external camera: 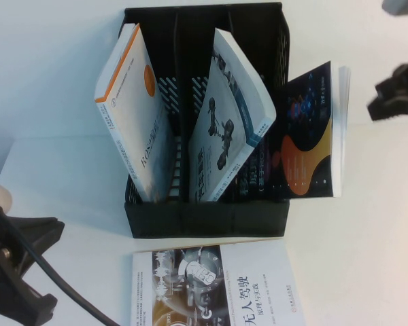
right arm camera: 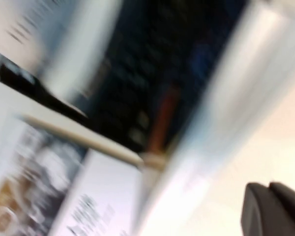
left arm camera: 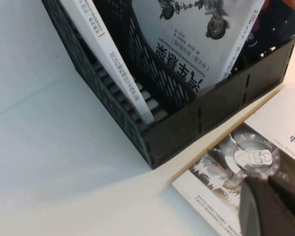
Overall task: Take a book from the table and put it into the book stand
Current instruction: Place the book on the book shelf
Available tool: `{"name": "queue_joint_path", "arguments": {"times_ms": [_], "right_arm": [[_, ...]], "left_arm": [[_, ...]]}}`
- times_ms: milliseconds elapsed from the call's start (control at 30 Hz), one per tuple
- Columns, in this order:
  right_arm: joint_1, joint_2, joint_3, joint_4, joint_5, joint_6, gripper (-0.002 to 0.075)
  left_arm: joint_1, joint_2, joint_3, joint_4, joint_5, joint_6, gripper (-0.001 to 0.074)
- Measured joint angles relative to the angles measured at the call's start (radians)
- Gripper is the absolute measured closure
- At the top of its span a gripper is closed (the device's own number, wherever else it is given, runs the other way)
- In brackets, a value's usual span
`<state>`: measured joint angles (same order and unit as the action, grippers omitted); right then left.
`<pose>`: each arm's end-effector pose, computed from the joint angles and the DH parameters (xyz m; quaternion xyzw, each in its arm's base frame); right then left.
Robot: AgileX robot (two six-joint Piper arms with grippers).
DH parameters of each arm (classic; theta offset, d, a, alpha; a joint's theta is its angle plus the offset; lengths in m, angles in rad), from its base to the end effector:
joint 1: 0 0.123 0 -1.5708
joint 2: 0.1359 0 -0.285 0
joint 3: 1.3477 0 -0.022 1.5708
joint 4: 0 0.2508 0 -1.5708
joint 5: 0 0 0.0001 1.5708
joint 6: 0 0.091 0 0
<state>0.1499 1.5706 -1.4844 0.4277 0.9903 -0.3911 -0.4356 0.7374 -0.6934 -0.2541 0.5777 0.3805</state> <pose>0.3307 0.0819 0.3584 -0.1917 0.9184 0.1682 0.3026 0.1260 -0.0724 0.3294 0.2888 0.8140 -0.1262 0.4880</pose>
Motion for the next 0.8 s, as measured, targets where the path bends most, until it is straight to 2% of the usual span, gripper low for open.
{"name": "queue_joint_path", "arguments": {"times_ms": [133, 300, 400, 633, 800], "right_arm": [[0.0, 0.0, 0.043, -0.091, 0.038, 0.071, 0.0718], [0.011, 0.042, 0.098, -0.063, 0.004, 0.081, 0.0719], [0.052, 0.076, 0.107, -0.003, -0.078, 0.063, 0.0719], [0.221, 0.095, 0.084, 0.085, -0.348, -0.002, 0.072], [0.245, 0.127, 0.053, 0.091, -0.45, -0.006, 0.072]], "left_arm": [[0.0, 0.0, 0.0, -0.004, -0.001, 0.0, 0.0738], [0.0, 0.0, 0.0, -0.006, -0.001, 0.0, 0.0738], [0.0, 0.0, 0.0, -0.008, -0.001, 0.0, 0.0738], [0.0, 0.0, 0.0, -0.008, -0.001, 0.0, 0.0738], [0.0, 0.0, 0.0, -0.008, -0.001, 0.0, 0.0738]]}}
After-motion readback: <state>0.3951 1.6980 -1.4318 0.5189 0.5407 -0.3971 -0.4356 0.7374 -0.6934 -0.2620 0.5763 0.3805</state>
